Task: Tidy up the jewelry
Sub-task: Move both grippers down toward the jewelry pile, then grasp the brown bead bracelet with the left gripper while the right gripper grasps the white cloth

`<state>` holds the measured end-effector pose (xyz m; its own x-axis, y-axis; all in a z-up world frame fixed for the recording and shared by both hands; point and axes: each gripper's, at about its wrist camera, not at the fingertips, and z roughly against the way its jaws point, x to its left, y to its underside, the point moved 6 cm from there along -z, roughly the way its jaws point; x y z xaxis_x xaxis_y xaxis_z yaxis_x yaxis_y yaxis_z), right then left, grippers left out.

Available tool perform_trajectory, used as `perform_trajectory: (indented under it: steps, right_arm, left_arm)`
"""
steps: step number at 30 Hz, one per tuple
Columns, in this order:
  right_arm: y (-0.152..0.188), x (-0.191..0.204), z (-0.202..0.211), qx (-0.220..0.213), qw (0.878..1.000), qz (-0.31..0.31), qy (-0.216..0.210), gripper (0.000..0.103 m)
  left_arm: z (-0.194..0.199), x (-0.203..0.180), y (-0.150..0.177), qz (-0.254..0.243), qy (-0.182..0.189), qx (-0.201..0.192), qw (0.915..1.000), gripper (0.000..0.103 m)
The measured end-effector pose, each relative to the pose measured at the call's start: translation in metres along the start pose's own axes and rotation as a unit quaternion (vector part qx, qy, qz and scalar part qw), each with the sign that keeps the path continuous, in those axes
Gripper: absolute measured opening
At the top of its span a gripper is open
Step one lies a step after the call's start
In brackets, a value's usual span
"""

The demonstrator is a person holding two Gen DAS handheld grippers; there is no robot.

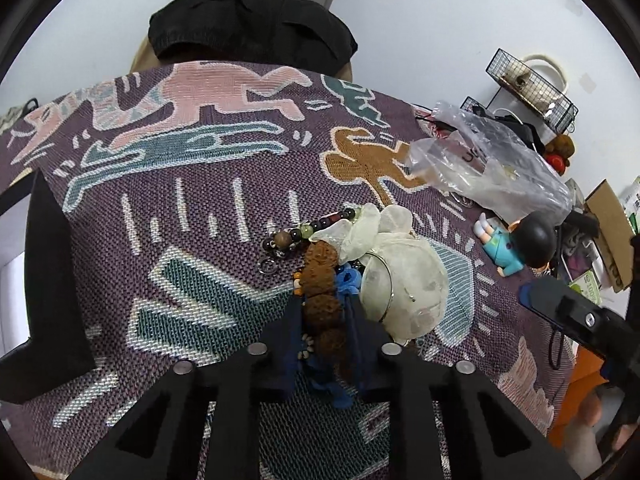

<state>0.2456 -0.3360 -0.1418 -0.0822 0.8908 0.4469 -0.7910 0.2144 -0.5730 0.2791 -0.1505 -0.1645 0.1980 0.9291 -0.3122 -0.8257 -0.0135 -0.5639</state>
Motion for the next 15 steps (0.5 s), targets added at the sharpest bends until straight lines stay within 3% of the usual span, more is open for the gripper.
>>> perform_trajectory:
  steps: [12,13,14,15]
  right_arm:
    - [-0.004,0.012,-0.058,0.058,0.997,-0.031,-0.038,0.07]
    - [-0.004,0.012,-0.061,0.057,0.997,-0.033,-0.038,0.067]
    - [-0.004,0.013,-0.063,0.057,0.997,-0.034,-0.039,0.055]
    - [-0.004,0.014,-0.066,0.06,0.997,-0.032,-0.044,0.034]
  left_arm:
    - [0.012,-0.004,-0.006,-0.018,0.02,-0.019,0.9994,0.02]
    - [0.013,-0.004,-0.006,-0.019,0.022,-0.02,0.9994,0.02]
    - [0.014,-0.005,-0.006,-0.019,0.023,-0.02,0.9993,0.02]
    - [0.016,-0.005,-0.006,-0.02,0.025,-0.02,0.9993,0.02]
